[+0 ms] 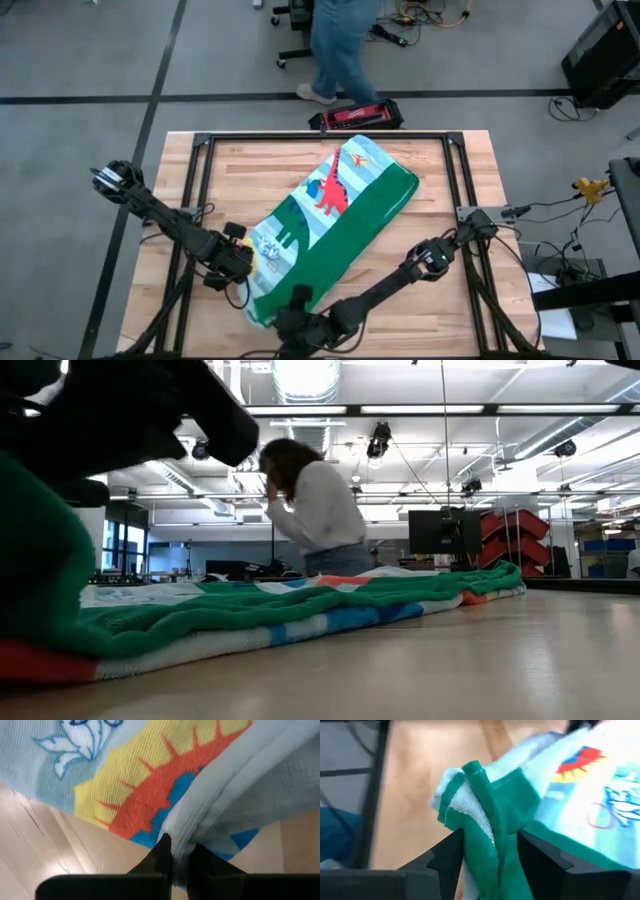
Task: Roll towel
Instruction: Roll the multi-color dinosaur print towel
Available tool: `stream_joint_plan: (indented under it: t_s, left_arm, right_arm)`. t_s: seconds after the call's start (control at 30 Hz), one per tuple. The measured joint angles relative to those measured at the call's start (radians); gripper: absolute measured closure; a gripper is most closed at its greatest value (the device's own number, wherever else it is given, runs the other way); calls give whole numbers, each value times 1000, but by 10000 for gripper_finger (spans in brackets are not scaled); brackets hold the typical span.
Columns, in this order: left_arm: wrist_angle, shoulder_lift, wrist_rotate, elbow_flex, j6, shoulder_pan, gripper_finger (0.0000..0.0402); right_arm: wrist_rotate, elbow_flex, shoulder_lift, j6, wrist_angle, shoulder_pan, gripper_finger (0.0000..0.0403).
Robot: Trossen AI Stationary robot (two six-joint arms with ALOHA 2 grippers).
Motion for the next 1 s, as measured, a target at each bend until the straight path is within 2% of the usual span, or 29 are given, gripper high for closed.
stream_joint_plan:
  t_s: [0.27,0.43,0.5,0.57,0.7,0.8,0.87,1.0]
  left_arm:
    - [14,0,7,-16,-22,0,398]
    - [20,0,9,-16,-92,10,398]
    - [21,1,11,-16,-125,13,398]
    - [21,1,15,-16,-130,13,398]
    - [18,1,24,-16,-130,21,398]
    - [18,1,36,-16,-138,43,398]
    - [18,1,58,-16,-143,58,398]
    - [18,1,83,-16,-142,70,398]
  right_arm:
    - [236,0,-34,61,-45,43,268]
    - [240,0,-34,235,-188,40,306]
    - [203,0,-34,256,-200,41,321]
    - [124,0,-34,209,-162,48,336]
    - [-149,0,-33,70,-2,62,372]
    - [-300,1,-8,66,50,53,397]
    - [-333,-1,13,80,50,45,398]
    - [-314,-1,27,106,59,42,402]
